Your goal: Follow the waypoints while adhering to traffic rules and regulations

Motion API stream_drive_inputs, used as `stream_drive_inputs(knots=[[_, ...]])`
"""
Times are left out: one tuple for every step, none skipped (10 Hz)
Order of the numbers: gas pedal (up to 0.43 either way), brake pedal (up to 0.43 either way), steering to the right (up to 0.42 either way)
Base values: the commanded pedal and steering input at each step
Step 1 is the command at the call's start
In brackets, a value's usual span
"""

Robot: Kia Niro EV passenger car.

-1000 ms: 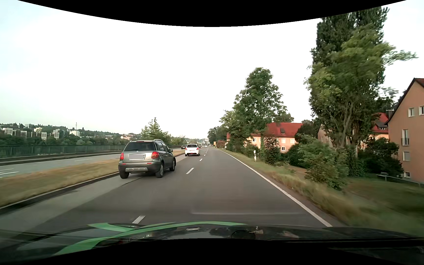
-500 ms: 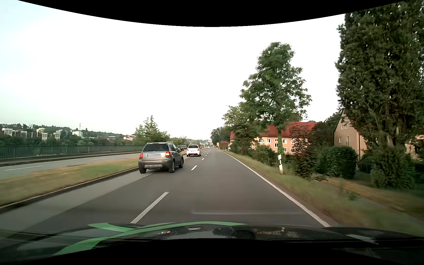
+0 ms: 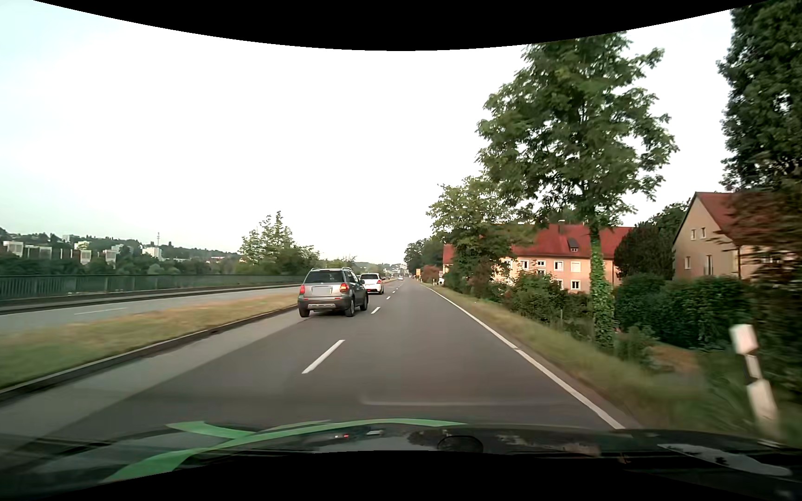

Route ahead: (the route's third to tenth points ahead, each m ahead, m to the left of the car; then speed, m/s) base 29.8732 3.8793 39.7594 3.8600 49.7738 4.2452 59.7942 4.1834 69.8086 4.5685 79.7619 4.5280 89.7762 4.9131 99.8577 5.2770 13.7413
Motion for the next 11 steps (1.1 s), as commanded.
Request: stream_drive_inputs(knots=[[0.13, 0.0, -0.01], [0.13, 0.0, -0.01], [0.13, 0.0, -0.01], [0.13, 0.0, -0.01], [0.13, 0.0, -0.01], [0.13, 0.0, -0.009], [0.13, 0.0, -0.009], [0.13, 0.0, -0.008], [0.13, 0.0, -0.007], [0.13, 0.0, -0.005], [0.13, 0.0, -0.005]])
